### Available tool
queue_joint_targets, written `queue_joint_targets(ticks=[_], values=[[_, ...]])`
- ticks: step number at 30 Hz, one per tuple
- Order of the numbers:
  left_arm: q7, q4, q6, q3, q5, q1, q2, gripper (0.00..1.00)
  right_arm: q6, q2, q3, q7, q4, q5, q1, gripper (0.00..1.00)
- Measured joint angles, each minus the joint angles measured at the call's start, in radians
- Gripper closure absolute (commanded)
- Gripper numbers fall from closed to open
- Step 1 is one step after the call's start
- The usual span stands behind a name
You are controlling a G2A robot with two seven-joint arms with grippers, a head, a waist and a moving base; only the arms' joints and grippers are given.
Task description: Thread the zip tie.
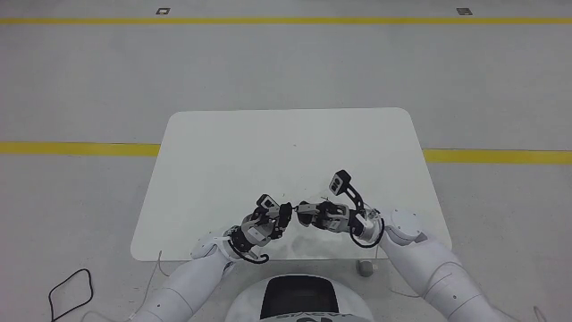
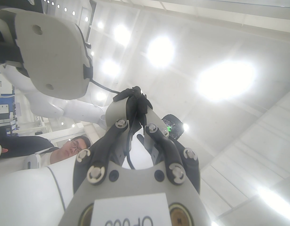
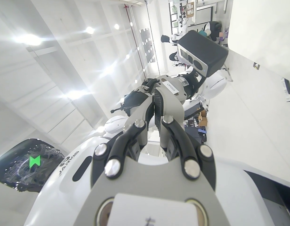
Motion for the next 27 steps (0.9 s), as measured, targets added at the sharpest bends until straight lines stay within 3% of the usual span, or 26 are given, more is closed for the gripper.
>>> queue_joint_targets(ticks=[27], values=[[0.0, 0.0, 0.0, 0.0, 0.0, 0.0, 0.0, 1.0, 0.004, -0.007, -0.004, -0.003, 0.018, -0.003, 0.004, 1.0]])
